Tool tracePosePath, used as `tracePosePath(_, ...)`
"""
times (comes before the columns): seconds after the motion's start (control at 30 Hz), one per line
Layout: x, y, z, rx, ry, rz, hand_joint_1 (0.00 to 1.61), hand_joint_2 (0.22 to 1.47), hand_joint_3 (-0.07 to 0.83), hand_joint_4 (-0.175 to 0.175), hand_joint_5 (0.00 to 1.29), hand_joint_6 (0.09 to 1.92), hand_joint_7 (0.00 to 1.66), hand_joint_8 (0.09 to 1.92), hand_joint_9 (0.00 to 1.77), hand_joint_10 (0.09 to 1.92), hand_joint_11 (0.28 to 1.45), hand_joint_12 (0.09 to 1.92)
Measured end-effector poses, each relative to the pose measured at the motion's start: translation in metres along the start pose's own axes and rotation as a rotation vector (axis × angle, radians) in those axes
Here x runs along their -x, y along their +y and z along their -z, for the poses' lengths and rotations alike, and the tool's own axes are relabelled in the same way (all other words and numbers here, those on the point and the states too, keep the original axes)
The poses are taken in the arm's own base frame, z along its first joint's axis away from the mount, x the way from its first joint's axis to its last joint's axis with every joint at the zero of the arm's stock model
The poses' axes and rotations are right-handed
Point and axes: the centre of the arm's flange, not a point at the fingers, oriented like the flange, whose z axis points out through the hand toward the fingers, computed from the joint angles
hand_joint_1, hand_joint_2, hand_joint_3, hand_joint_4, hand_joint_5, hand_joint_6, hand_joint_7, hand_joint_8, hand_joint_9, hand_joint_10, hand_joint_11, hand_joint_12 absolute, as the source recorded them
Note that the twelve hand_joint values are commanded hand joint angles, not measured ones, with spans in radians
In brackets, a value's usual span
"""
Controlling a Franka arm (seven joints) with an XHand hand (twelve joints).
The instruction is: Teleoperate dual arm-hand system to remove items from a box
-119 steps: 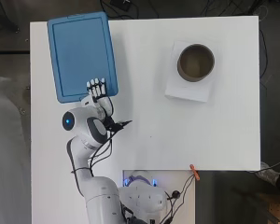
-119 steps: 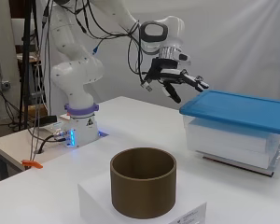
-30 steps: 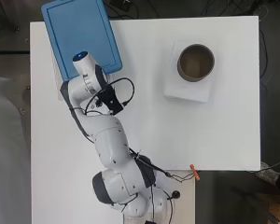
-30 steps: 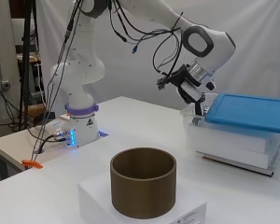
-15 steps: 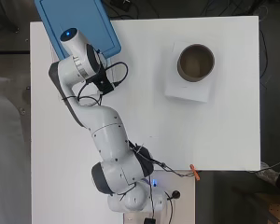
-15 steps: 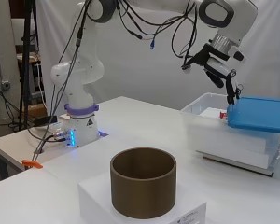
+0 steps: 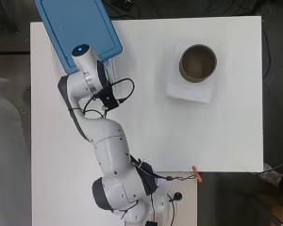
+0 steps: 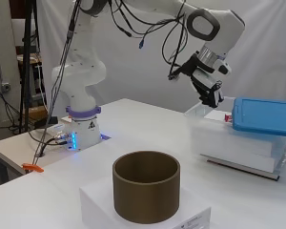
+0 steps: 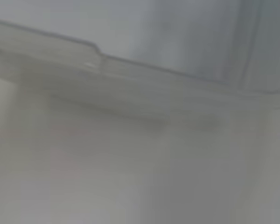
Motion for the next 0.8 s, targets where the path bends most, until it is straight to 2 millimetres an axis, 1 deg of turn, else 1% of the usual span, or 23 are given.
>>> tracePosePath(0.03,0.001,-0.002,-0.005,-0.008,0.003,-0.001,0.36,1.20,-0.009,0.052,0.36,0.53,0.60,1.05,0.76,1.10,0.57,1.04)
tracePosePath(0.07,0.001,-0.002,-0.008,-0.015,0.001,-0.001,0.29,1.16,-0.008,0.038,0.31,0.28,0.47,0.60,0.61,0.65,0.51,0.61)
tracePosePath(0.1,0.000,-0.001,-0.009,-0.029,-0.006,-0.004,0.23,1.15,-0.005,0.033,0.31,0.14,0.43,0.32,0.56,0.35,0.50,0.33)
tracePosePath(0.13,-0.002,0.002,-0.010,-0.052,-0.018,-0.006,0.20,1.15,-0.002,0.032,0.32,0.09,0.43,0.16,0.56,0.19,0.51,0.17)
tracePosePath(0.17,-0.004,0.006,-0.009,-0.068,-0.026,-0.007,0.19,1.15,0.000,0.033,0.33,0.09,0.44,0.09,0.57,0.10,0.52,0.09)
tracePosePath(0.3,-0.023,0.027,-0.003,-0.109,-0.049,-0.001,0.18,1.14,-0.001,0.039,0.35,0.09,0.44,0.09,0.58,0.09,0.53,0.09)
tracePosePath(0.37,-0.031,0.035,0.004,-0.118,-0.056,0.003,0.19,1.14,-0.003,0.041,0.35,0.09,0.44,0.09,0.57,0.09,0.53,0.09)
tracePosePath(0.47,-0.039,0.041,0.017,-0.108,-0.061,0.015,0.19,1.13,-0.005,0.041,0.37,0.09,0.45,0.09,0.57,0.09,0.53,0.09)
tracePosePath(0.6,-0.051,0.047,0.021,-0.089,-0.105,0.048,0.17,1.12,-0.006,0.038,0.39,0.09,0.44,0.09,0.57,0.09,0.52,0.09)
tracePosePath(0.67,-0.056,0.051,0.020,-0.085,-0.121,0.060,0.16,1.11,-0.008,0.049,0.41,0.09,0.31,0.09,0.43,0.09,0.50,0.09)
tracePosePath(0.73,-0.063,0.059,0.015,-0.075,-0.151,0.087,0.17,1.10,-0.007,0.057,0.42,0.09,0.25,0.09,0.33,0.09,0.47,0.09)
tracePosePath(0.77,-0.065,0.064,0.012,-0.061,-0.164,0.108,0.17,1.10,-0.006,0.053,0.43,0.09,0.23,0.09,0.30,0.09,0.45,0.09)
tracePosePath(0.8,-0.066,0.068,0.010,-0.037,-0.172,0.141,0.21,1.12,0.000,0.037,0.42,0.09,0.22,0.09,0.27,0.09,0.44,0.09)
